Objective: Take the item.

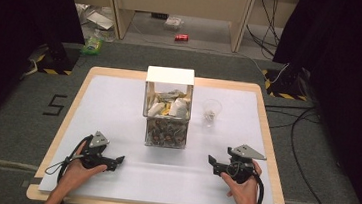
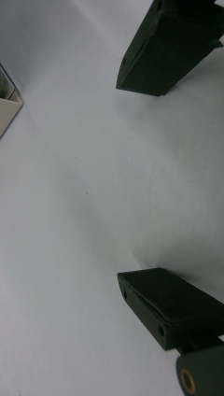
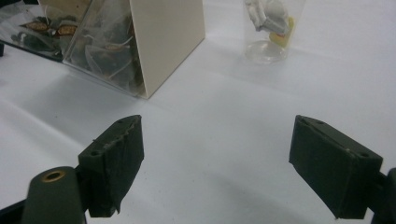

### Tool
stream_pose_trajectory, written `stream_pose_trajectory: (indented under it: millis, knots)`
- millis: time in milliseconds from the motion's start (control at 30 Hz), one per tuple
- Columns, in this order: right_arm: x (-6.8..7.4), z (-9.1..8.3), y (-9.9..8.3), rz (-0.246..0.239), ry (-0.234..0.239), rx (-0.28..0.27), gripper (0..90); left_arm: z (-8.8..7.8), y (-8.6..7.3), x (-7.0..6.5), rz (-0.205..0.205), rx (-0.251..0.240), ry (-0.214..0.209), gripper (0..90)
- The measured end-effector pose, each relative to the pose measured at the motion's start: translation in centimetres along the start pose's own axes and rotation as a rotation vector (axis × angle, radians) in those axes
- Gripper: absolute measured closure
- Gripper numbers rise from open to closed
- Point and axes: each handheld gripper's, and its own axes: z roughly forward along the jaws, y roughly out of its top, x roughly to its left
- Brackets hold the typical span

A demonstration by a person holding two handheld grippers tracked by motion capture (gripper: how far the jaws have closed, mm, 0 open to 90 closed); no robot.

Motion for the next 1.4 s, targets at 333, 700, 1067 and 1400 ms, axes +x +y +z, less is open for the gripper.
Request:
stream_pose_trajectory:
  millis: [333, 700, 1067, 1400]
  knots:
    - [0.3, -0.3, -1.5, -0.018, 0.005, 0.046, 18.3, 0.0, 0.0, 0.0, 0.000, 0.000, 0.000, 6.7]
    - [0.7, -0.7, -2.5, -0.038, 0.003, 0.095, 18.0, 0.0, 0.0, 0.0, 0.000, 0.000, 0.000, 6.7]
    - [0.9, -1.1, -3.3, -0.051, 0.007, 0.119, 18.5, 0.0, 0.0, 0.0, 0.000, 0.000, 0.000, 6.7]
    - [0.9, -1.4, -4.0, -0.059, -0.005, 0.148, 18.5, 0.0, 0.0, 0.0, 0.001, 0.000, 0.001, 6.7]
